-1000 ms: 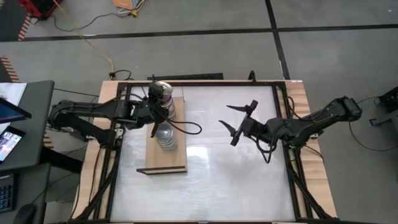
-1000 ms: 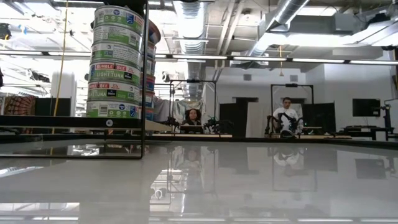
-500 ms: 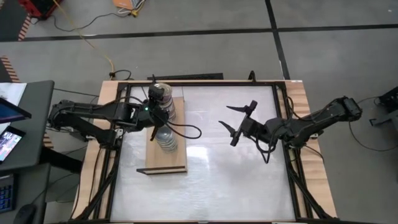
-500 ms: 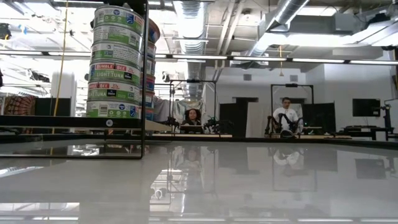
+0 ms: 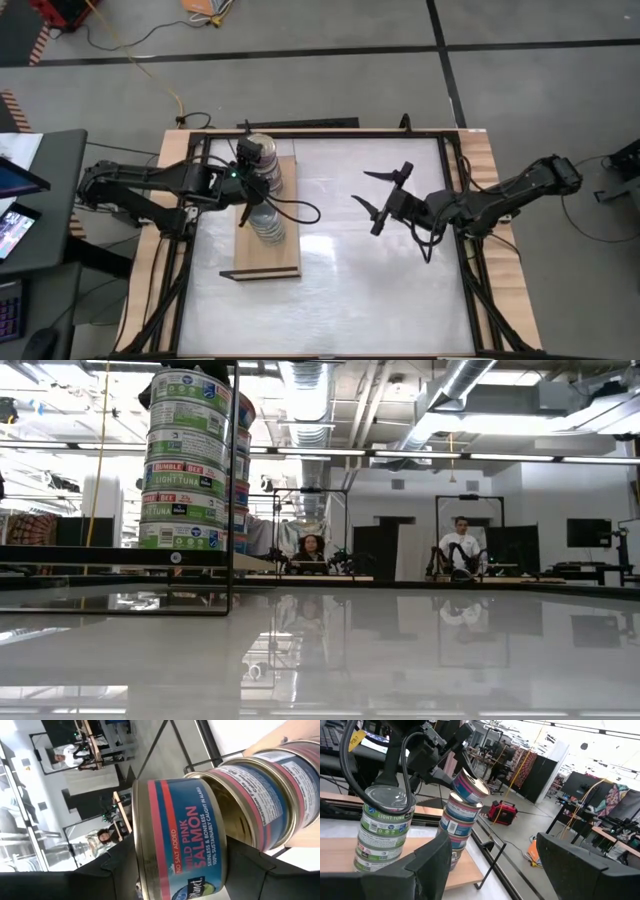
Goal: Stack canned seafood by type on shelf
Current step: Stack the blue-pink tuna can on top of the other blue-pink tuna can on the shelf
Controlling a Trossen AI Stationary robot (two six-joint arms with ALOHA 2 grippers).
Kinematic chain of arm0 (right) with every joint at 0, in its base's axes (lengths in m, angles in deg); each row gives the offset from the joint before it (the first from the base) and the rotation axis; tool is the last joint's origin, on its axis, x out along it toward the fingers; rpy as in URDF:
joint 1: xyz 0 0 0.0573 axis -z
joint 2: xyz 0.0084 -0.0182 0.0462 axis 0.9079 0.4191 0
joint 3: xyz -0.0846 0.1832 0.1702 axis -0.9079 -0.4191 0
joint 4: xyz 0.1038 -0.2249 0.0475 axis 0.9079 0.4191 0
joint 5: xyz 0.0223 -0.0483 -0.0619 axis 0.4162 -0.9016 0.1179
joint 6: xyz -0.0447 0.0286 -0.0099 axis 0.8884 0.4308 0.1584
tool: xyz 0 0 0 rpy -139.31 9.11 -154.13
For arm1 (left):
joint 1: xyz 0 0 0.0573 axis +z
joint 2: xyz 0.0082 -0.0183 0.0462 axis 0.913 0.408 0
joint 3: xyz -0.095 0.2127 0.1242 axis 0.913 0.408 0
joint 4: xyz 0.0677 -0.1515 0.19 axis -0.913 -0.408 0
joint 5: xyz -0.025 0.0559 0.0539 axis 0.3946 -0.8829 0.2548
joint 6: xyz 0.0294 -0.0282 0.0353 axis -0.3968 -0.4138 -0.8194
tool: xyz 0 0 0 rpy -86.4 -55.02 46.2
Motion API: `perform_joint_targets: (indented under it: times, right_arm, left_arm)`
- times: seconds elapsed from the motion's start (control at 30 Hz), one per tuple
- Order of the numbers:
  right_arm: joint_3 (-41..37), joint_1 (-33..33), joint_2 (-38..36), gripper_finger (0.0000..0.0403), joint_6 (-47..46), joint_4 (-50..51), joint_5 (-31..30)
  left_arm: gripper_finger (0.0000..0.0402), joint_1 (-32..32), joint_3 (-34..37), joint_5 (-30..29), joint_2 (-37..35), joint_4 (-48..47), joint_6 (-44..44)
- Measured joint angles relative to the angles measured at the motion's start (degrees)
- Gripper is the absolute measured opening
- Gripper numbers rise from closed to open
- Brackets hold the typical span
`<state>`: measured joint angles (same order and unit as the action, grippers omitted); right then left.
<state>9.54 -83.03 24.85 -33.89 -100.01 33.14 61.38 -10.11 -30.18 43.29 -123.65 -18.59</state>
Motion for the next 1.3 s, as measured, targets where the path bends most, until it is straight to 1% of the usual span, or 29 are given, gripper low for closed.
perform_joint_targets:
  times: [0.43, 0.57, 0.7, 0.8, 1.07, 1.2, 1.3]
  right_arm:
    - [0.0, -0.15, 0.0, 0.0321, -2.44, 0.81, 0.09]
    - [0.0, -0.16, 0.0, 0.0321, -2.54, 0.81, 0.15]
    - [0.0, -0.15, 0.0, 0.0321, -2.54, 0.83, 0.15]
    - [0.0, -0.15, 0.0, 0.0321, -2.78, 1.08, 0.15]
    - [0.0, -0.15, 0.0, 0.0321, -2.8, 1.16, 0.15]
    - [0.0, -0.15, 0.0, 0.0321, -2.93, 1.16, 0.15]
    - [0.0, -0.15, 0.0, 0.0321, -3.01, 1.17, 0.15]
  left_arm:
    - [0.0235, 0.0, -0.04, -0.39, -0.01, -0.62, -1.09]
    - [0.0265, 0.0, -0.04, -2.35, -0.01, -0.61, -0.97]
    - [0.0307, -0.02, -0.04, -2.58, 0.01, -0.67, -1.03]
    - [0.0325, -0.02, -0.06, -2.63, -0.01, -1.12, -1.46]
    - [0.0327, -2.17, -0.07, -2.56, 0.0, -2.56, 2.03]
    - [0.0326, -2.22, -0.07, -2.36, 0.01, -2.82, 3.14]
    - [0.0326, -1.93, -0.39, -1.15, 0.01, -3.93, 4.41]
